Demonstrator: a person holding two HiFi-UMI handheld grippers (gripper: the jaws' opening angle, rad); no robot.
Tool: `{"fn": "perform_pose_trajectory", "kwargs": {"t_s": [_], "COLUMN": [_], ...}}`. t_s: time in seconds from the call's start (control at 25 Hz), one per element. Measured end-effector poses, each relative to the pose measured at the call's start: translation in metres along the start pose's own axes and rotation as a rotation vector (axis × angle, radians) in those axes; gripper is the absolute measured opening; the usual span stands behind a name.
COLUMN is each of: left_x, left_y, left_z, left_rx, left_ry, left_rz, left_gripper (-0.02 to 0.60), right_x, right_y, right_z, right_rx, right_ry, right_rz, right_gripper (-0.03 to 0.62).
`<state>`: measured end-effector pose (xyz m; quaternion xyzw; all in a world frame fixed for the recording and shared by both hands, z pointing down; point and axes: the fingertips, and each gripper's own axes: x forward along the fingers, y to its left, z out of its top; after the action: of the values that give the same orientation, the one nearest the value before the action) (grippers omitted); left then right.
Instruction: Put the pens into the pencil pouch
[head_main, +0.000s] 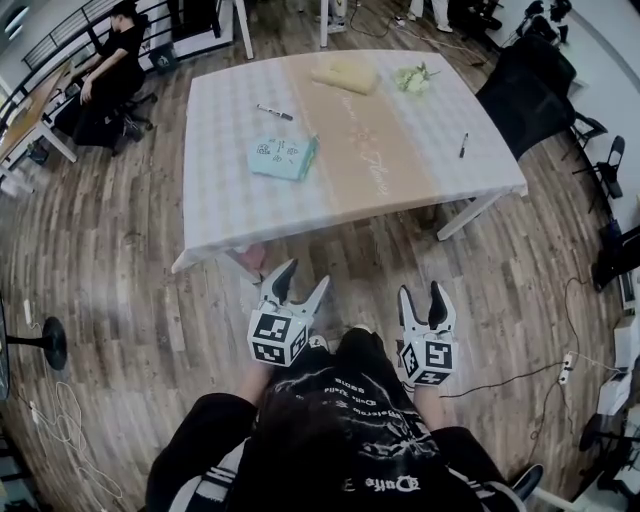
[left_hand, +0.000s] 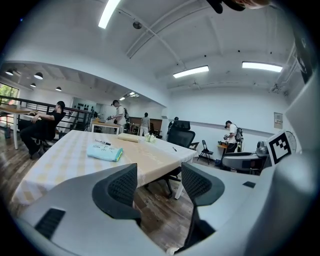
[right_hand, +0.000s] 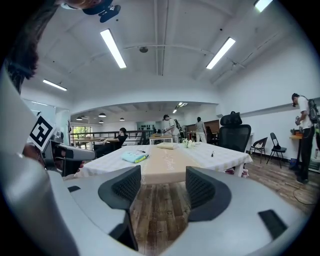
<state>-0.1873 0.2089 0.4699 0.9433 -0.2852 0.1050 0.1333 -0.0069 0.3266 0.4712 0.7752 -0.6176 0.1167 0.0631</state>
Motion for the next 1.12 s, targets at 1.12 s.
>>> {"fn": "perform_pose_trajectory", "kwargs": {"t_s": [1.12], "left_x": [0.235], "left_y": [0.059], "left_z": [0.070], "left_rx": [-0.097], "left_ry": [-0.006], "left_rz": [0.102], "left_gripper": [0.282], "right_x": [0.238], "right_y": [-0.132], "right_z": [0.049], "right_rx": [-0.016], "right_ry": [0.057], "right_rz": [0.082], "right_gripper": [0.265]}}
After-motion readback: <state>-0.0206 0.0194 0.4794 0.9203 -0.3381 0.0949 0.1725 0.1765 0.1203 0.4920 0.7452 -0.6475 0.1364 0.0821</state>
